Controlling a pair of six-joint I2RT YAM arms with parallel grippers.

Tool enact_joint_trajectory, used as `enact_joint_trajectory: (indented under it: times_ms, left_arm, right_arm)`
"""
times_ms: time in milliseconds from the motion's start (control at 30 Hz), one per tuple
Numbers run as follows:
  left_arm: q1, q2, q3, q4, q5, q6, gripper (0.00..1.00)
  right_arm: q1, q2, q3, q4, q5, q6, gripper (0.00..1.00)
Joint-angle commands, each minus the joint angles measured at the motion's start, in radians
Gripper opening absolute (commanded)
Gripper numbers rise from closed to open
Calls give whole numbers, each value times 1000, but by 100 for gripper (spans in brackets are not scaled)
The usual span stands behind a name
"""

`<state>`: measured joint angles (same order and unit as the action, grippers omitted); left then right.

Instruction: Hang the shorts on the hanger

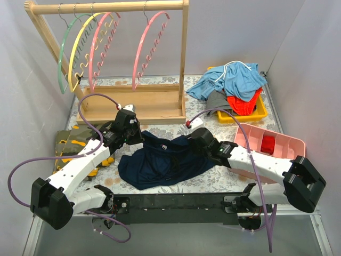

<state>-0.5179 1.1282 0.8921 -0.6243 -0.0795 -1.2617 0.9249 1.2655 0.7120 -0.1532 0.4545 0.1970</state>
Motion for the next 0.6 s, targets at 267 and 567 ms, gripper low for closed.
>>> enact_joint_trajectory:
  times_ms: [267, 567]
  left_arm:
    - [10, -44, 61, -28, -3, 19, 0]
    - [10, -59, 84, -57, 7, 35, 0]
  right_arm:
    - [-34, 89, 56, 144, 13, -31, 49]
    - [-86, 115, 34, 300, 12, -22, 42]
